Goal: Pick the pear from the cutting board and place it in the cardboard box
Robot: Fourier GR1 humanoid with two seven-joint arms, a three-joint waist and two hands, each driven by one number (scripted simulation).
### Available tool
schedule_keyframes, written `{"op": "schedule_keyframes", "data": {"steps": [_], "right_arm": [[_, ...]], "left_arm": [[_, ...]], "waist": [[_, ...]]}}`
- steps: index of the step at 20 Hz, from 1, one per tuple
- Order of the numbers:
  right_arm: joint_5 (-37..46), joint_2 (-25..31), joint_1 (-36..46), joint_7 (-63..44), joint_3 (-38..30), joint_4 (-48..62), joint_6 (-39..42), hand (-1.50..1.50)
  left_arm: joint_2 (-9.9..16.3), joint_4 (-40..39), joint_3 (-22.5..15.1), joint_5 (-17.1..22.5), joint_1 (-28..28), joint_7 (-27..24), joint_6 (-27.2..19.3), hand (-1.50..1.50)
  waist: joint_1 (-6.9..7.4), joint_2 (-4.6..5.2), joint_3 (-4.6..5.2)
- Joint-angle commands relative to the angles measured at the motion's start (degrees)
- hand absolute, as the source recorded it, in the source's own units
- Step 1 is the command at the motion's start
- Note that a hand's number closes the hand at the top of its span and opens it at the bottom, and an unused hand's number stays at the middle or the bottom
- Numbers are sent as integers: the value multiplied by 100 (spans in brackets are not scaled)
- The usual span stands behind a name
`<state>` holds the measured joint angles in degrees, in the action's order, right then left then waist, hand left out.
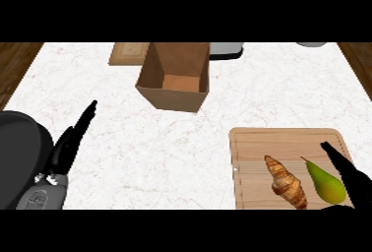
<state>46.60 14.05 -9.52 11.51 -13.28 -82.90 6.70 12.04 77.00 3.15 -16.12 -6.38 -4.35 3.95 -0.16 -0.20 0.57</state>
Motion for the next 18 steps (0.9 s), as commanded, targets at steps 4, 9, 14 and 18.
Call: {"op": "schedule_keyframes", "data": {"steps": [4, 9, 14, 18], "right_arm": [[-22, -63, 254, 8, 33, 341, 15, 150], [542, 44, 309, 579, 7, 466, -1129, 150], [633, -78, 565, 639, -146, 647, -1688, 150], [738, -162, 311, 599, -210, 377, -1986, 150]], "left_arm": [[94, 402, 96, 67, 42, 344, 245, 0], [-62, 25, 73, -16, -488, 484, 81, 0], [-292, 280, -126, -235, -189, 520, -165, 0], [-254, 229, -77, -182, -95, 361, -65, 0]], "waist": [[18, 16, -57], [-15, 21, -58], [19, 19, -59], [2, 18, -57]]}}
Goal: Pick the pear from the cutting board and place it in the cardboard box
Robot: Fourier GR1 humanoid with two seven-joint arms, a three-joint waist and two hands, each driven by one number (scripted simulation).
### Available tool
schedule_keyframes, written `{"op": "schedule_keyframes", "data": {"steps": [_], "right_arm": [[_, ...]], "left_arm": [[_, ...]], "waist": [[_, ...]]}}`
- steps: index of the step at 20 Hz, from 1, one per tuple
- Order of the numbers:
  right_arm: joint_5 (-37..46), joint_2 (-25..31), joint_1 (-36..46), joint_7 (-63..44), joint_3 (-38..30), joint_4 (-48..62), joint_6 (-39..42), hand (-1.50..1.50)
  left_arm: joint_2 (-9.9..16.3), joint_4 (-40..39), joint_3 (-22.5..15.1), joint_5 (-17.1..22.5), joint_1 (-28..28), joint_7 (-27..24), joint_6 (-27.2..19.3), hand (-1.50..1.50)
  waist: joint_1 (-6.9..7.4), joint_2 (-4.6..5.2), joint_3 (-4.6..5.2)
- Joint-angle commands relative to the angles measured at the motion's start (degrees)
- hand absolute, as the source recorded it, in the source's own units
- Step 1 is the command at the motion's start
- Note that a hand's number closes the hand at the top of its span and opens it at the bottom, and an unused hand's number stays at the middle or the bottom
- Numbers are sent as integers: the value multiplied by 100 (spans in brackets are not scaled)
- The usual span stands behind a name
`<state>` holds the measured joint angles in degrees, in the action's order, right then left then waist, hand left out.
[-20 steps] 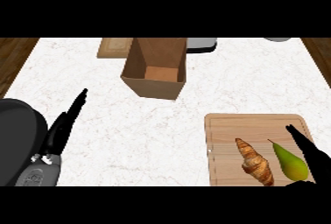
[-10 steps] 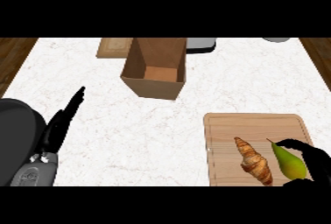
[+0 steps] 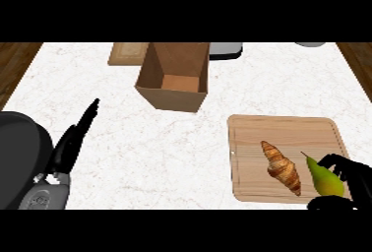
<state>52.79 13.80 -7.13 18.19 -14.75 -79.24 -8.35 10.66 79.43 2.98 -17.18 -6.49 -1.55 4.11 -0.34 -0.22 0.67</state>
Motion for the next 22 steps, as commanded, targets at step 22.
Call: {"op": "schedule_keyframes", "data": {"steps": [22], "right_arm": [[3039, -1378, 4229, -5897, 4020, -57, 1213, 150]], "left_arm": [[-244, -322, -468, -122, -716, 55, 291, 0]], "waist": [[1077, 57, -27]]}}
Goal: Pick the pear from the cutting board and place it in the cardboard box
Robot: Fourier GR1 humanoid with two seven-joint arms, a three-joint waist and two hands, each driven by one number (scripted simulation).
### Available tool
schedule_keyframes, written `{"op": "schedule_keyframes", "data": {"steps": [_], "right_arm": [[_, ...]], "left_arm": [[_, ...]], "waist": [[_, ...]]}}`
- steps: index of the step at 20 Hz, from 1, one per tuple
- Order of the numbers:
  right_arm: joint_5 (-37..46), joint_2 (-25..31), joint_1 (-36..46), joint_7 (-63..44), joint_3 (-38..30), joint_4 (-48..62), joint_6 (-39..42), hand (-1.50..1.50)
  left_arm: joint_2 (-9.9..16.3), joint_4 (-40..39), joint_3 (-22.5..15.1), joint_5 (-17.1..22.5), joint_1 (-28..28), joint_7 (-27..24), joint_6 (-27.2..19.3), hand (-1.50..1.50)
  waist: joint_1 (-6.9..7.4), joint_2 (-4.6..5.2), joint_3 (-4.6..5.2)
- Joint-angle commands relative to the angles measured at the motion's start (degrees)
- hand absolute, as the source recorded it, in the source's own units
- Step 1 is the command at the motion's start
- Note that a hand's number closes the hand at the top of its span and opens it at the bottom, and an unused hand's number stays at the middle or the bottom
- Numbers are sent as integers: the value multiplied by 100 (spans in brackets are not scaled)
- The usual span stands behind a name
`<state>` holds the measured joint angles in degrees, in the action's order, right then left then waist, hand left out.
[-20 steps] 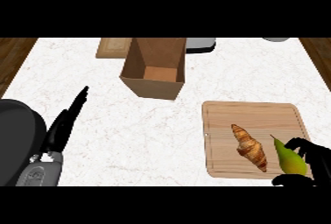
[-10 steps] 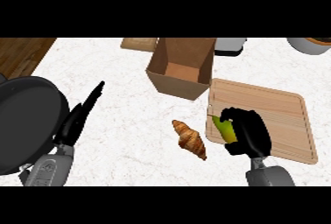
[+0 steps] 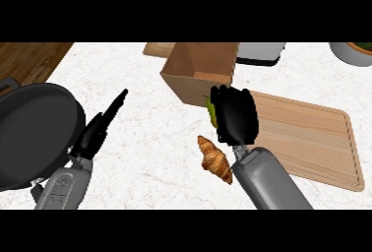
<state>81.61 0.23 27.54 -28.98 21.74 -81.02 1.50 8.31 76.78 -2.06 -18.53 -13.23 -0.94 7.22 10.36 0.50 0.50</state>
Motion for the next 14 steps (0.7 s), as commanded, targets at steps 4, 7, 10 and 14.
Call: {"op": "schedule_keyframes", "data": {"steps": [4, 7, 10, 14], "right_arm": [[-90, -22, 1681, -2537, 670, 141, 746, 150], [-382, -22, 2335, -3511, 837, 419, 970, 150], [-839, -22, 3016, -4260, 864, 509, 966, 150], [-1187, -20, 3758, -4712, 770, 989, 1112, 150]], "left_arm": [[52, -120, 47, 9, 30, -47, 25, 0], [55, -173, 49, -10, -144, -13, 34, 0], [-72, -231, 84, -35, -263, 81, -126, 0], [150, -262, 237, 30, -28, -111, -50, 0]], "waist": [[-13, -50, -13], [-97, -9, -19], [-228, -3, -25], [-325, -15, -23]]}}
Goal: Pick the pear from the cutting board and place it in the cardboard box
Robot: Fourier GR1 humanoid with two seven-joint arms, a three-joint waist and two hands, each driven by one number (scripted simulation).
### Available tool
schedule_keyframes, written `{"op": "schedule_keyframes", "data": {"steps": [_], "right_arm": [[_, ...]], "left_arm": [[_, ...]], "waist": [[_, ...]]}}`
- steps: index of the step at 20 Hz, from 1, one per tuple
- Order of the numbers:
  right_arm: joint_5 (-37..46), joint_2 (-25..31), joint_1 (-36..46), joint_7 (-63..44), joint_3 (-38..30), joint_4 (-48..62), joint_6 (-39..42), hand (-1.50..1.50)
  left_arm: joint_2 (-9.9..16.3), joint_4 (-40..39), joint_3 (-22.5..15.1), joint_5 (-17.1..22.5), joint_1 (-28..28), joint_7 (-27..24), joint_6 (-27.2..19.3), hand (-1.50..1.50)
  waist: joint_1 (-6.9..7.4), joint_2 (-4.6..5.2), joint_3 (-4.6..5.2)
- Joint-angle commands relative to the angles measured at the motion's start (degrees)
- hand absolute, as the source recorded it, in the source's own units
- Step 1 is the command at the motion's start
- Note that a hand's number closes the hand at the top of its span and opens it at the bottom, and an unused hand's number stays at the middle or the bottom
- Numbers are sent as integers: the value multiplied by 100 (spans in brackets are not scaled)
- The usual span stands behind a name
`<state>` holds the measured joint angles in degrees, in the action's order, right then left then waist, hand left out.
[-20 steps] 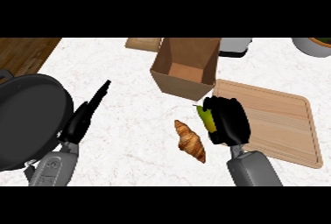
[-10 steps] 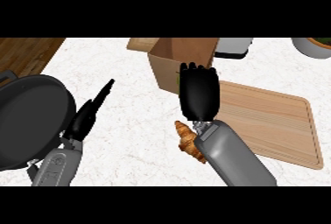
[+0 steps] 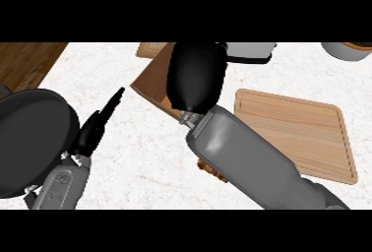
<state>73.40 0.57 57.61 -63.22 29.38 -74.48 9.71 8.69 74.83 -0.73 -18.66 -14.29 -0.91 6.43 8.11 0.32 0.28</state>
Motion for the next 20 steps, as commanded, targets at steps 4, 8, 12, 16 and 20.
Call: {"op": "schedule_keyframes", "data": {"steps": [4, 8, 12, 16, 20], "right_arm": [[-753, -53, 1037, -1381, -98, 1006, 132, 150], [-1113, -53, 1207, -1256, -120, 1643, -165, 150], [-1402, -53, 931, -1214, -242, 1963, -354, 150], [-2345, -53, 688, -904, -991, 2368, -607, -150], [-2965, -54, 503, 12, -584, 2823, -1441, -150]], "left_arm": [[-24, 22, 51, -75, 229, -66, -197, 0], [50, -166, 201, -84, 85, -211, -297, 0], [58, 41, 240, 31, 361, -133, -219, 0], [184, 92, 302, 138, 433, -320, -66, 0], [104, -289, 368, 51, 46, -203, -227, 0]], "waist": [[-268, 4, -10], [-411, 27, -13], [-493, -2, -22], [-403, 26, -25], [-503, 52, -23]]}}
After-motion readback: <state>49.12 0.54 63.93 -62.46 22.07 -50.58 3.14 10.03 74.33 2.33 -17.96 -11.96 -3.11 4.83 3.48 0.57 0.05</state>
